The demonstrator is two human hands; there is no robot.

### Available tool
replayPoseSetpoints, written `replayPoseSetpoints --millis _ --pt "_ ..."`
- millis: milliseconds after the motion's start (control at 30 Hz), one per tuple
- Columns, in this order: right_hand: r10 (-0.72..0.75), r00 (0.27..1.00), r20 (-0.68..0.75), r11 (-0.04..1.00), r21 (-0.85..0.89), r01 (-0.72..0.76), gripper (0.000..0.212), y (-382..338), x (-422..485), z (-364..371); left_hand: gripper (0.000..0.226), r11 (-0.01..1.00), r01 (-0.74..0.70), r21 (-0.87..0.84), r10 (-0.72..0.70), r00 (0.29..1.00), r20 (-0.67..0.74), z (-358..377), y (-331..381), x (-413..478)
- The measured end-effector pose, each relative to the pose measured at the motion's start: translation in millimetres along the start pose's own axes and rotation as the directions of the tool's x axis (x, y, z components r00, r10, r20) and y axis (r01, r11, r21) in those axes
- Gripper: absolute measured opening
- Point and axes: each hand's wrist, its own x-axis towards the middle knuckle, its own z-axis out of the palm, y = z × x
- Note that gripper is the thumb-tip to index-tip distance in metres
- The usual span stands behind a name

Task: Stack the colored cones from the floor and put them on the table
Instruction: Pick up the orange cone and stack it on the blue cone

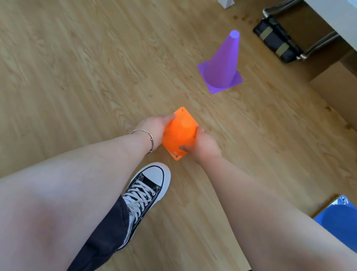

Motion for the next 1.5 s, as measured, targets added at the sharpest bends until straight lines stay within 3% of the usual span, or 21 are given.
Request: replayPoseSetpoints --millis 200,367,633,1233,1500 --pt "-0.093 0.993 -0.067 0.985 0.139 0.102 0.097 41.3 -14.4 -37.5 0.068 0.981 -0.106 -0.165 0.099 0.994 -0.049 -12.6 26.9 -1.2" --pt "-0.13 0.984 -0.123 0.973 0.173 0.15 0.098 79.8 -42.6 -81.5 0.067 0.936 -0.195 -0.292 0.165 0.978 -0.124 -23.2 71.8 -9.1" --pt "-0.081 0.959 -0.272 0.896 0.401 0.19 0.093 147.6 -108.9 -137.6 0.069 0.853 -0.318 -0.415 0.252 0.946 -0.206 -41.1 167.3 -36.9" --pt "0.164 0.853 -0.495 0.831 0.535 0.15 0.08 324.3 -298.4 -195.4 0.07 0.75 -0.587 -0.304 0.578 0.806 -0.129 -38.2 396.9 -125.4" --pt "0.269 0.828 -0.491 0.823 0.564 0.068 0.082 390.8 -309.7 -177.4 0.066 0.725 -0.625 -0.289 0.636 0.768 -0.067 6.6 453.5 -113.8"
